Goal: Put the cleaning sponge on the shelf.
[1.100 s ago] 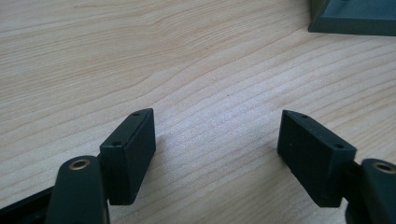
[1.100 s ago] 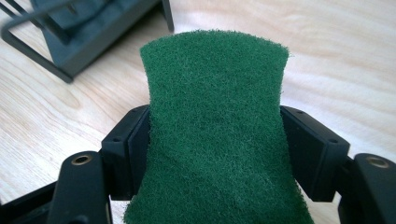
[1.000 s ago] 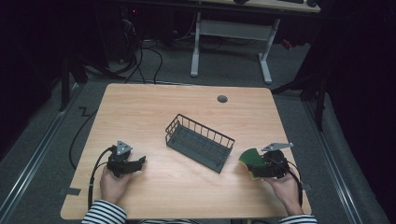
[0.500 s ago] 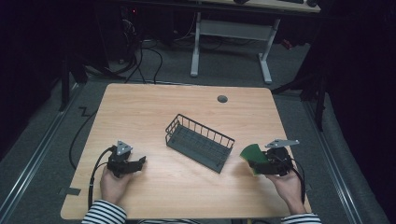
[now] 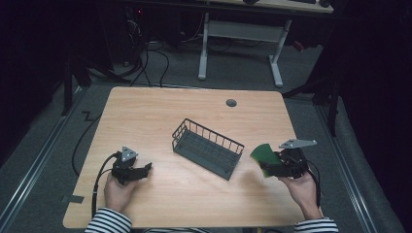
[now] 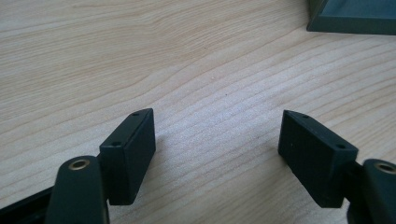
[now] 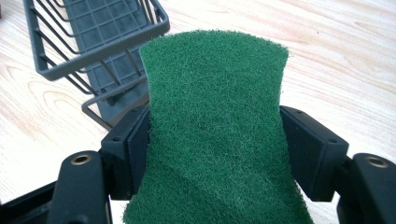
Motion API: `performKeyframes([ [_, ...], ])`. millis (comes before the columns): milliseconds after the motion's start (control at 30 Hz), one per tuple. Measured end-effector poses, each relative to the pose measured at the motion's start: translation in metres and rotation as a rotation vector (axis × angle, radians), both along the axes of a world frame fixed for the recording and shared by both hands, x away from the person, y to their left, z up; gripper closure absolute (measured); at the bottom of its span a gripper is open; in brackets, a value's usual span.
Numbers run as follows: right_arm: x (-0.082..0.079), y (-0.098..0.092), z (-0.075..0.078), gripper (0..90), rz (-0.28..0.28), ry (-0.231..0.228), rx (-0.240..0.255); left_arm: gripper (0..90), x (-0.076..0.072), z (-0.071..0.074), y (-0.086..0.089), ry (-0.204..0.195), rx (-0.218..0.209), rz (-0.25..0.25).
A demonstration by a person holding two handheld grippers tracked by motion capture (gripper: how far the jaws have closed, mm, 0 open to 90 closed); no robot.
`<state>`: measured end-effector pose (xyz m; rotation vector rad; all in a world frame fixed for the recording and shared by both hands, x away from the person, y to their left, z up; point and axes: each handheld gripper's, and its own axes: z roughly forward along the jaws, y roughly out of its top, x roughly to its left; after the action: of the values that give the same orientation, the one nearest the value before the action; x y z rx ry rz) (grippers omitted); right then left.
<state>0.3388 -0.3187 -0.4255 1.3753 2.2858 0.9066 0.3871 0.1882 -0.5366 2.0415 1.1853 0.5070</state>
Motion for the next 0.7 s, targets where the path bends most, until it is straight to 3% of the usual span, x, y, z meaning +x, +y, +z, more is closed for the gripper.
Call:
performKeyframes([
  [367,0.006,0.004,0.013,30.3,0.019,-0.026,0.006,28.1,0.0,0.0,0.0,0.0,0.0,0.001],
  [700,0.014,0.015,0.038,30.3,0.054,-0.063,-0.003,28.2,0.0,0.0,0.0,0.001,-0.001,0.002],
])
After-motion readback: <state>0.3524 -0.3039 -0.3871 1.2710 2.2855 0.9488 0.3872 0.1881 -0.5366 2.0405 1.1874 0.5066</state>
